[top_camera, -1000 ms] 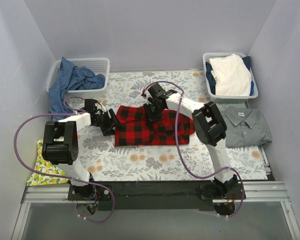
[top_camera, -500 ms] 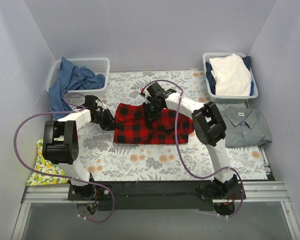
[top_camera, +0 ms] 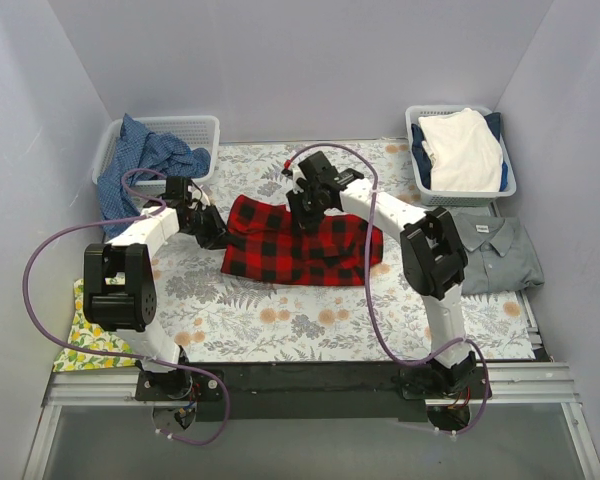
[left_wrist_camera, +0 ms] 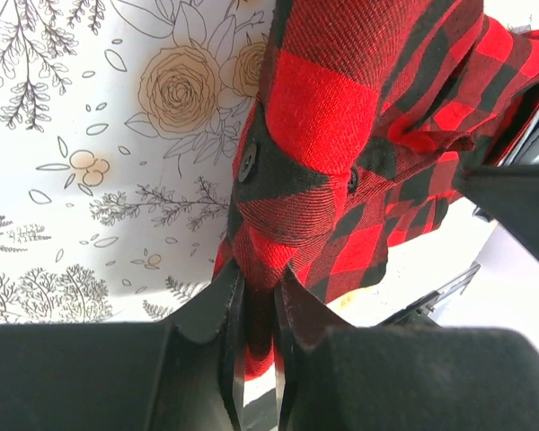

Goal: Fold and stack the long sleeve shirts
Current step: Fold the shirt

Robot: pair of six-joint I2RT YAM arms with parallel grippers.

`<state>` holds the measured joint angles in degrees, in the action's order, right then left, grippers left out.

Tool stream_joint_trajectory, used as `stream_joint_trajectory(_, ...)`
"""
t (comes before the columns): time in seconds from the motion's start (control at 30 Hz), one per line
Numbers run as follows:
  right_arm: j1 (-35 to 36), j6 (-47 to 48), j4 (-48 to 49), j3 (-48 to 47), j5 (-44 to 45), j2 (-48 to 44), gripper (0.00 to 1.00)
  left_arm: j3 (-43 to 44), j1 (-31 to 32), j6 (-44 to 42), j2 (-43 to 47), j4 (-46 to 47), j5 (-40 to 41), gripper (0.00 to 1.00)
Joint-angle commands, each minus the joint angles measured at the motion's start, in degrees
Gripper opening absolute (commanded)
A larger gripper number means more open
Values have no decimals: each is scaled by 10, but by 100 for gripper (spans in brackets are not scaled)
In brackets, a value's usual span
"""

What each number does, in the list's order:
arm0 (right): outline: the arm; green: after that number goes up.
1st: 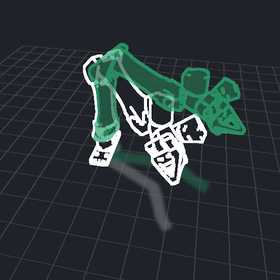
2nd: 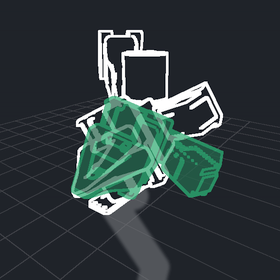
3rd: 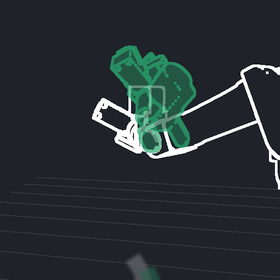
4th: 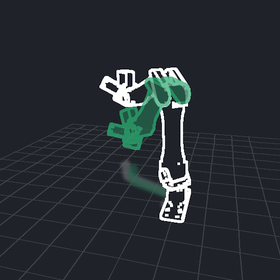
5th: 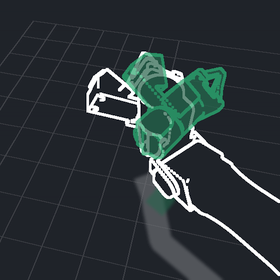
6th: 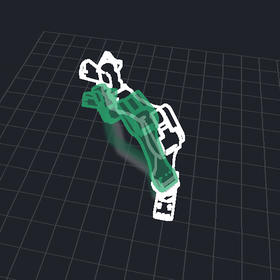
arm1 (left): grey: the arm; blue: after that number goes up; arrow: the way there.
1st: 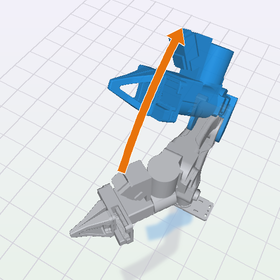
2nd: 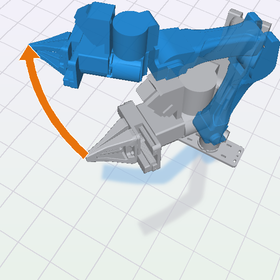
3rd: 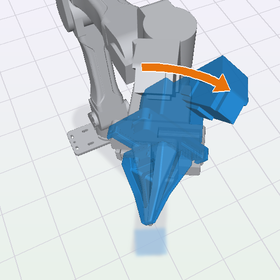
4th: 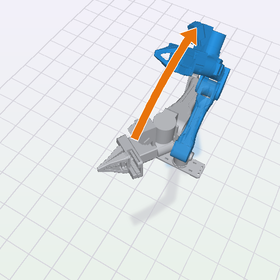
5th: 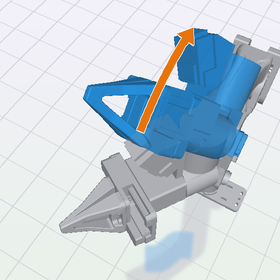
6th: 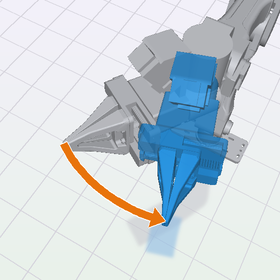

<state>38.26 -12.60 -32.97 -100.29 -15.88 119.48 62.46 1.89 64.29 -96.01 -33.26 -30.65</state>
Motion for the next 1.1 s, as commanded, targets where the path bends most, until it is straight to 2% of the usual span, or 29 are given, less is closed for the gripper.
stream_joint_trajectory(0.0,0,6,-7,-21,-16,48,12,35,0,-7,37,-19,-6,0)
stream_joint_trajectory(0.23,7,11,-7,-57,-41,116,10,67,9,-8,44,-39,-6,0)
stream_joint_trajectory(0.33,9,13,-6,-56,-43,111,10,89,19,-13,42,-51,8,0)
stream_joint_trajectory(0.4,8,12,-5,-44,-27,92,12,104,28,-14,39,-60,20,0)
stream_joint_trajectory(0.47,3,15,-3,-15,-6,49,25,110,35,-14,38,-68,39,0)
stream_joint_trajectory(0.5,-1,15,7,1,5,31,36,113,36,-13,37,-68,45,0)
stream_joint_trajectory(0.63,-17,14,15,64,40,-70,48,121,38,-12,39,-80,73,0)
stream_joint_trajectory(0.83,-75,-14,14,163,79,-170,52,134,42,-15,39,-91,96,0)
stream_joint_trajectory(1.07,-163,-11,16,249,115,-196,52,144,49,-19,39,-102,118,0)
